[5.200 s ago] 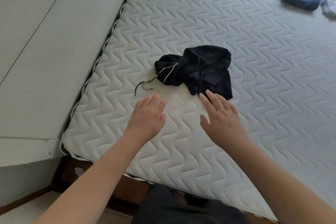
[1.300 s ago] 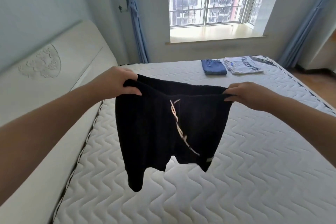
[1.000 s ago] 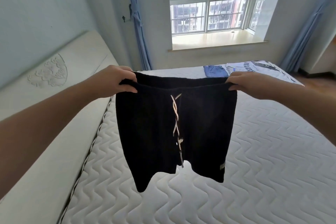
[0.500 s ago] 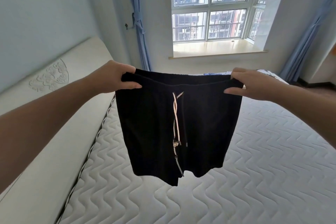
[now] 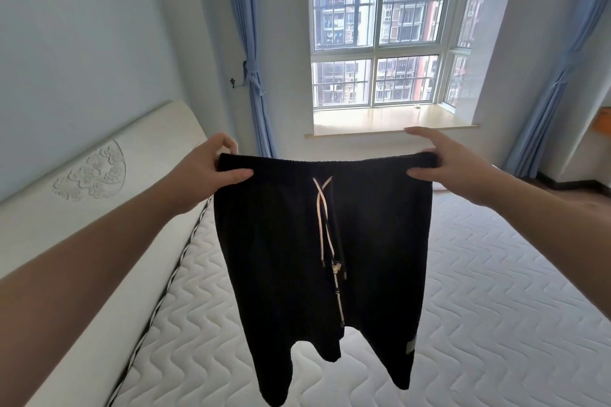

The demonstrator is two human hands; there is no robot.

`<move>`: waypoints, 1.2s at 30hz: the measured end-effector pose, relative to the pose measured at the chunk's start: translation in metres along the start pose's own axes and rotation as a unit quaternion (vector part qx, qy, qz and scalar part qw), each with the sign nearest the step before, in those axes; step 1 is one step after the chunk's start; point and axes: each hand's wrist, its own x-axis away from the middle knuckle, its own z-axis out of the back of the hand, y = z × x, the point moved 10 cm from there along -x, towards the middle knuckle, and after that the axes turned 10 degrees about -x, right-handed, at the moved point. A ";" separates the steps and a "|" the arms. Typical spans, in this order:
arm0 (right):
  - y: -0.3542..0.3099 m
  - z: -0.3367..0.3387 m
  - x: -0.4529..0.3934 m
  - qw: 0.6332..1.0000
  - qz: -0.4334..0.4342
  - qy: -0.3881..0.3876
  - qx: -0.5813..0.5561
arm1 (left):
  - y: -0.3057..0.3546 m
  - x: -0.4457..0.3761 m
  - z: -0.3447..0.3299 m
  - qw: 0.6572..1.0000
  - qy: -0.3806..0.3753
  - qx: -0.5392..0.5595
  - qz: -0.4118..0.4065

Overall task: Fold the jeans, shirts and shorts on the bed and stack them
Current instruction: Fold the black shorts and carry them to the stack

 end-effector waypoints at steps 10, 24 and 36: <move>0.059 -0.036 0.012 0.931 -0.164 -0.027 -0.325 | -0.015 0.015 -0.027 0.977 0.004 0.197 0.079; 0.032 -0.135 0.056 0.842 -0.164 0.052 -0.512 | -0.001 0.060 -0.147 0.859 0.181 0.399 0.266; -0.035 -0.176 0.091 0.876 -0.103 -0.068 -0.466 | 0.048 0.085 -0.138 0.944 0.254 0.147 0.151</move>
